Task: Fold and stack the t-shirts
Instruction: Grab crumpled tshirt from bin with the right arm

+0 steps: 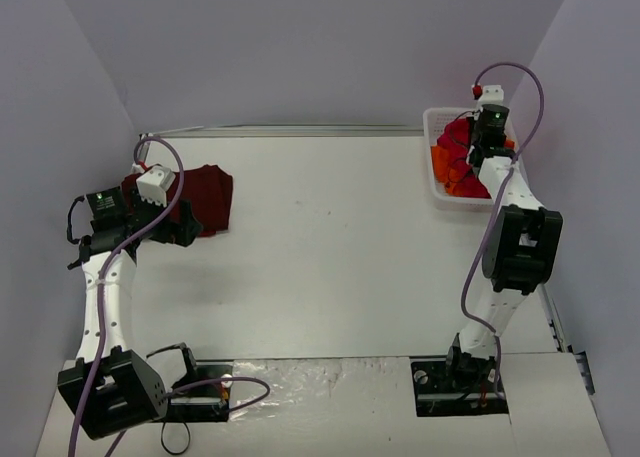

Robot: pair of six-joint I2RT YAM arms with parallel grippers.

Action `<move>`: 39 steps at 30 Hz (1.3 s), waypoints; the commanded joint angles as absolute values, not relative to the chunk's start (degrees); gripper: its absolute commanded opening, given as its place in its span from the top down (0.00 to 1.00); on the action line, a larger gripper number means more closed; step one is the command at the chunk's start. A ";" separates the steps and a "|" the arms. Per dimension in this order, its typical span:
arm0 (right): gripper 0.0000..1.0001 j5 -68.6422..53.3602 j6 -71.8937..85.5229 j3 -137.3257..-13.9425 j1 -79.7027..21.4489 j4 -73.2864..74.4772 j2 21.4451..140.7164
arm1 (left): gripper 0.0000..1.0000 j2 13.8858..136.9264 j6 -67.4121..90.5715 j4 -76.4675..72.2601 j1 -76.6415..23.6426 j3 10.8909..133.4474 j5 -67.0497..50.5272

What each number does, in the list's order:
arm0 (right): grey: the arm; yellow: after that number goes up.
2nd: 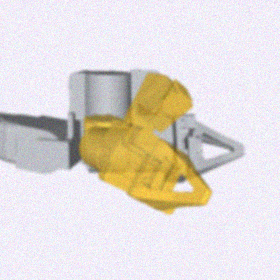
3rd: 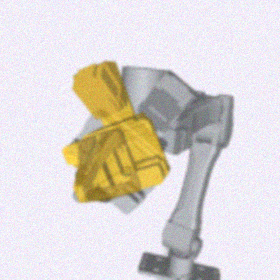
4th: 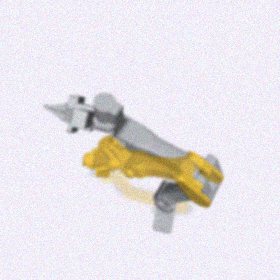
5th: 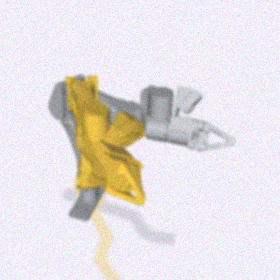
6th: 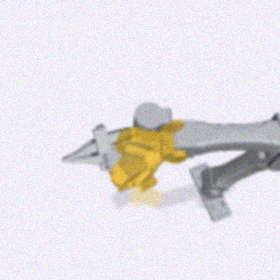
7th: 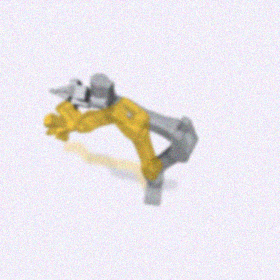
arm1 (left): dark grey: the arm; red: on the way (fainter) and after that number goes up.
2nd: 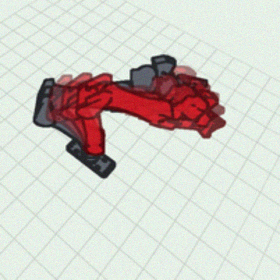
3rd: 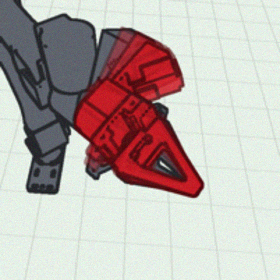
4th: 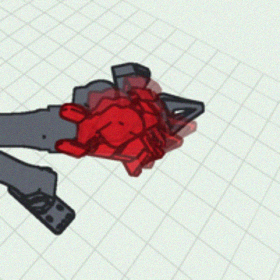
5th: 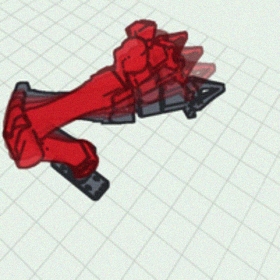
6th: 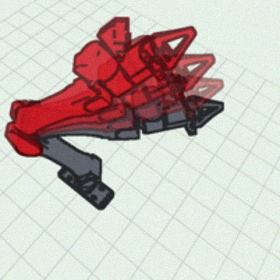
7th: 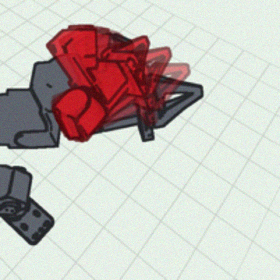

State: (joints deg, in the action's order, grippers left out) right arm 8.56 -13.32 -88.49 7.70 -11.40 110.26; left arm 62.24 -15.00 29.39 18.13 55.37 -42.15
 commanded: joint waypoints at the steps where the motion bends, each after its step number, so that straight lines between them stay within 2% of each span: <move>1: 1.00 9.84 -12.75 -86.58 7.73 -14.93 107.32 | 0.06 60.73 -15.82 29.27 18.54 55.64 -43.86; 10: 1.00 14.06 -11.78 -80.34 5.45 -21.96 101.17 | 0.06 61.00 -15.82 29.27 18.54 55.63 -43.77; 18: 1.00 17.31 -14.06 -78.13 0.53 -22.50 94.23 | 0.06 60.64 -15.82 29.36 18.81 55.55 -43.77; 29: 1.00 18.19 -17.05 -82.88 -2.11 -18.11 90.18 | 0.06 60.73 -15.73 29.18 18.90 55.37 -44.56; 39: 1.00 19.25 -17.67 -93.42 -5.18 -11.96 92.02 | 0.06 60.56 -15.73 29.09 18.90 55.11 -44.65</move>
